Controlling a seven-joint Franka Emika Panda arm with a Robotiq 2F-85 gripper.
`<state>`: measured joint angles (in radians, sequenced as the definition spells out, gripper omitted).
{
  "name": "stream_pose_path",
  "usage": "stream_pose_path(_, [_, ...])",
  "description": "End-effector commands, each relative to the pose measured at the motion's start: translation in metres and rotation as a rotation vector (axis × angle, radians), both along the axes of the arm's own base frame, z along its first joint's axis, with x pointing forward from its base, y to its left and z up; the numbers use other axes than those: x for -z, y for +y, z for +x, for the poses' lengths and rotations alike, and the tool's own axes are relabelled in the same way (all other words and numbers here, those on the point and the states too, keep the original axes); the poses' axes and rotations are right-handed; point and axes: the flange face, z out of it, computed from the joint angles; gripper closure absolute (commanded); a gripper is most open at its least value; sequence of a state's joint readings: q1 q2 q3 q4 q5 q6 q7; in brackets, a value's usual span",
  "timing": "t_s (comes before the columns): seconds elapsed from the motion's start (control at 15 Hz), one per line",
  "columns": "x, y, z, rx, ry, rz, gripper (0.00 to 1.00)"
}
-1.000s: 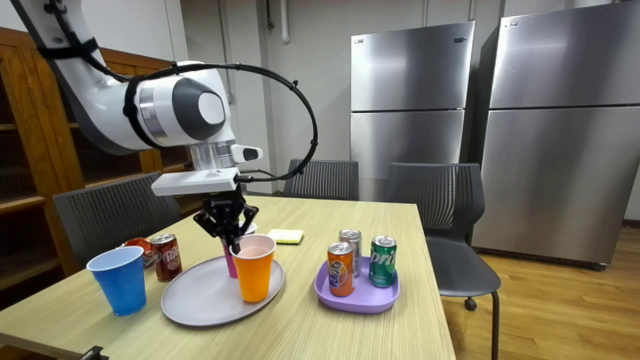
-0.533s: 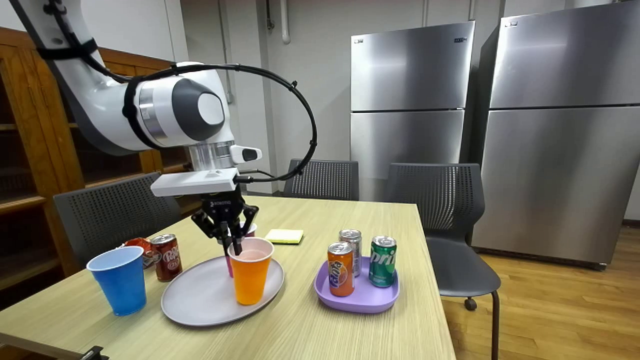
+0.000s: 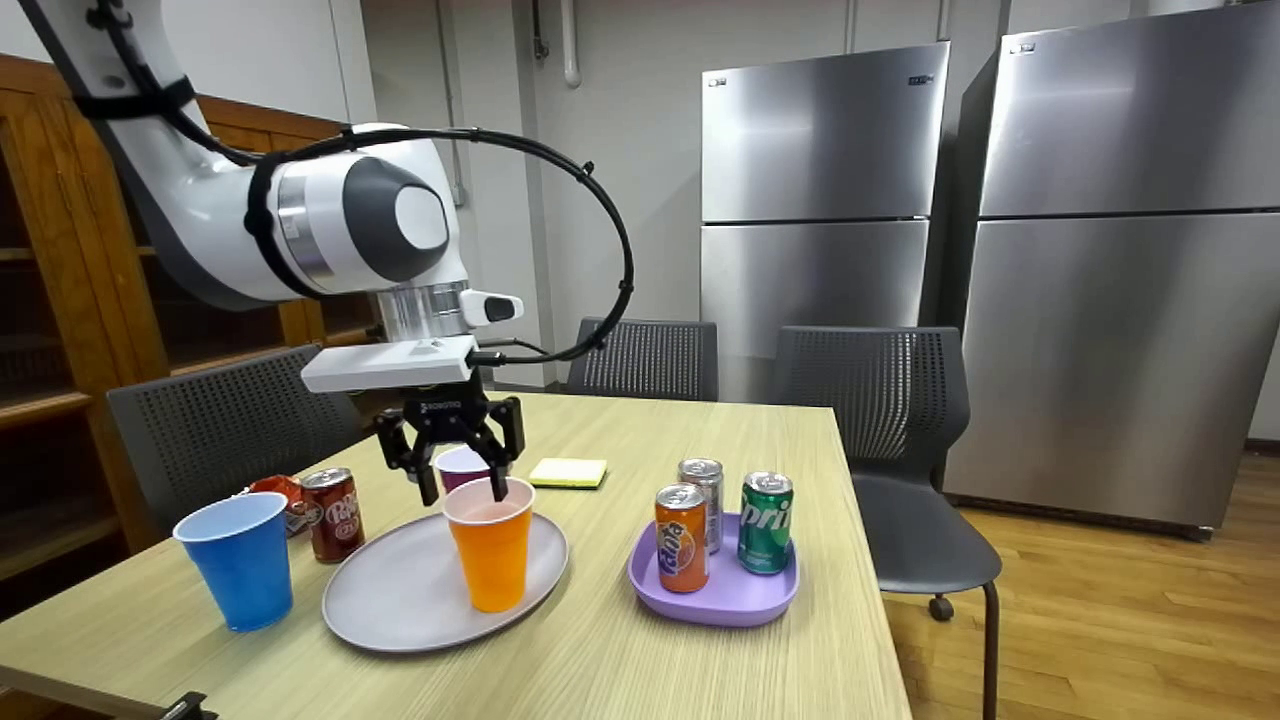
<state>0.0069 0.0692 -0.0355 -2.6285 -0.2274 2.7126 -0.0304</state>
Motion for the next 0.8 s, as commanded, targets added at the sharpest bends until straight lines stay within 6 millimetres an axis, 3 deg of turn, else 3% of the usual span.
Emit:
stream_pose_path(0.0, [-0.012, 0.004, -0.001, -0.016, -0.025, 0.022, 0.00])
stream_pose_path(0.73, [-0.051, 0.021, -0.021, -0.071, -0.093, 0.090, 0.00])
